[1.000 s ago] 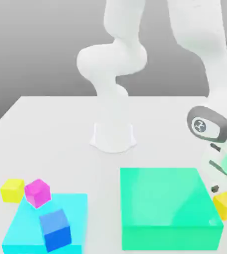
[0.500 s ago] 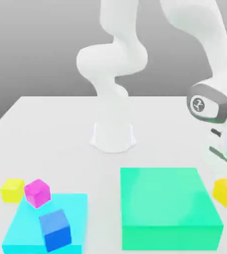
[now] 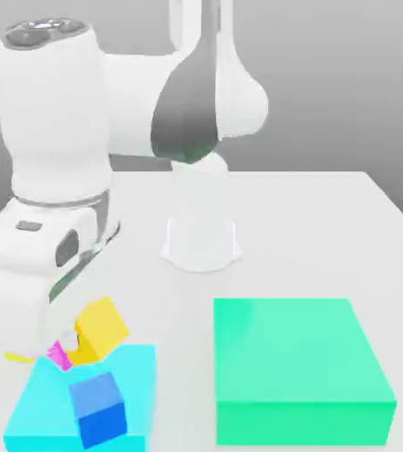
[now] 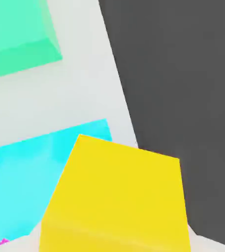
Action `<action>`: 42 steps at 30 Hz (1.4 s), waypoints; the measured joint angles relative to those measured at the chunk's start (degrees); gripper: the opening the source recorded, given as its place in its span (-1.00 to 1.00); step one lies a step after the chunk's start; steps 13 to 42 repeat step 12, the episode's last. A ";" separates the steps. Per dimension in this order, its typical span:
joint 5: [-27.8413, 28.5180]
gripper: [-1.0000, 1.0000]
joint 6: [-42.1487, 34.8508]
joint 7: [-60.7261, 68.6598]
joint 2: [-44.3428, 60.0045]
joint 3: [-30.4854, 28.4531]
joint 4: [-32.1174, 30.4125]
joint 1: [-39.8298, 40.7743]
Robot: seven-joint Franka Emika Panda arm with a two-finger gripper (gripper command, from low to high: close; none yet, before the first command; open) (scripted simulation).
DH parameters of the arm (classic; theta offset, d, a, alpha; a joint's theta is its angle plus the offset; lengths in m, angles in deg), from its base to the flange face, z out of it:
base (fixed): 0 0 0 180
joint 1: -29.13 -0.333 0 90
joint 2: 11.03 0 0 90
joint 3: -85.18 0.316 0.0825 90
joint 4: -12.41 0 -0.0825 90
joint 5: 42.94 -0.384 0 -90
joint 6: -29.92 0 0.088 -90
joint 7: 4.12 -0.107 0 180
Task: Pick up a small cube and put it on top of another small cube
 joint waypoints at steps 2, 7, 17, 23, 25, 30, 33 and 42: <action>-1.02 1.00 3.83 0.69 3.26 0.24 -0.73 0.21; -1.03 1.00 3.83 0.69 3.26 0.24 -0.73 0.21; 0.37 1.00 -1.60 -0.30 -1.36 -0.02 0.24 0.10; 0.37 1.00 -1.60 -0.30 -1.36 -0.02 0.24 0.10; 0.37 1.00 -1.60 -0.30 -1.36 -0.02 0.24 0.10; 0.37 1.00 -1.60 -0.30 -1.36 -0.02 0.24 0.10; 0.37 1.00 -1.60 -0.30 -1.36 -0.02 0.24 0.10; 0.37 1.00 -1.60 -0.30 -1.36 -0.02 0.24 0.10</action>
